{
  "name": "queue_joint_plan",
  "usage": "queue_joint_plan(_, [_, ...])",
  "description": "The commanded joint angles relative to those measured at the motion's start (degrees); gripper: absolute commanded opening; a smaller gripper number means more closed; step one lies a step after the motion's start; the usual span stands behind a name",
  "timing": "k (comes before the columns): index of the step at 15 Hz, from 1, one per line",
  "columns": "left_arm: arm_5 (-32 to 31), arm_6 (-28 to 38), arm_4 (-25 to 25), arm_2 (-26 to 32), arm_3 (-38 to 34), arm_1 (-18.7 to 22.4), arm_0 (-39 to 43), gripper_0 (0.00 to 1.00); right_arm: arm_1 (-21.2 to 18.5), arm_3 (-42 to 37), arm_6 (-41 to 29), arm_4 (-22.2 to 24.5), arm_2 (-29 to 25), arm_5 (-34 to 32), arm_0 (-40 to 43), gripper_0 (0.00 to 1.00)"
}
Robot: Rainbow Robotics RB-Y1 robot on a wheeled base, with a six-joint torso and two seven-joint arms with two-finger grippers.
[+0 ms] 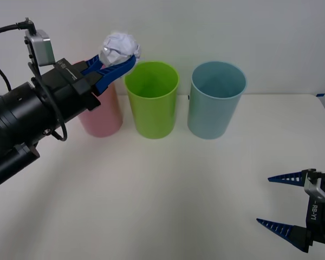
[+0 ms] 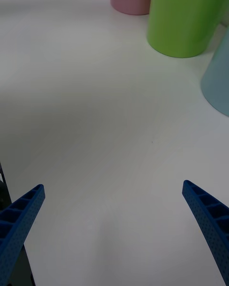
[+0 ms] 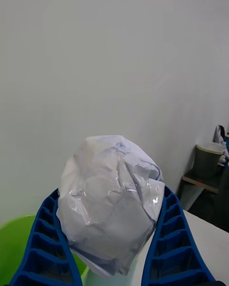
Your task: Put cans in the blue bin and PET bottles in the pink bin and trash in the green bin.
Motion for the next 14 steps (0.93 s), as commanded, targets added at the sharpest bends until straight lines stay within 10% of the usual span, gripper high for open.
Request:
queue_joint_plan(1, [7.0,7.1,2.2,-6.5,0.8,8.1,-4.5,0.0,0.0,0.0,0.0,0.0,0.0,0.0,0.0,1.0])
queue_joint_plan(14, [9.9,9.5,2.1,-25.3,19.8,10.5,-26.1,0.0,0.0,0.0,0.0,0.0,0.0,0.0,0.0,1.0])
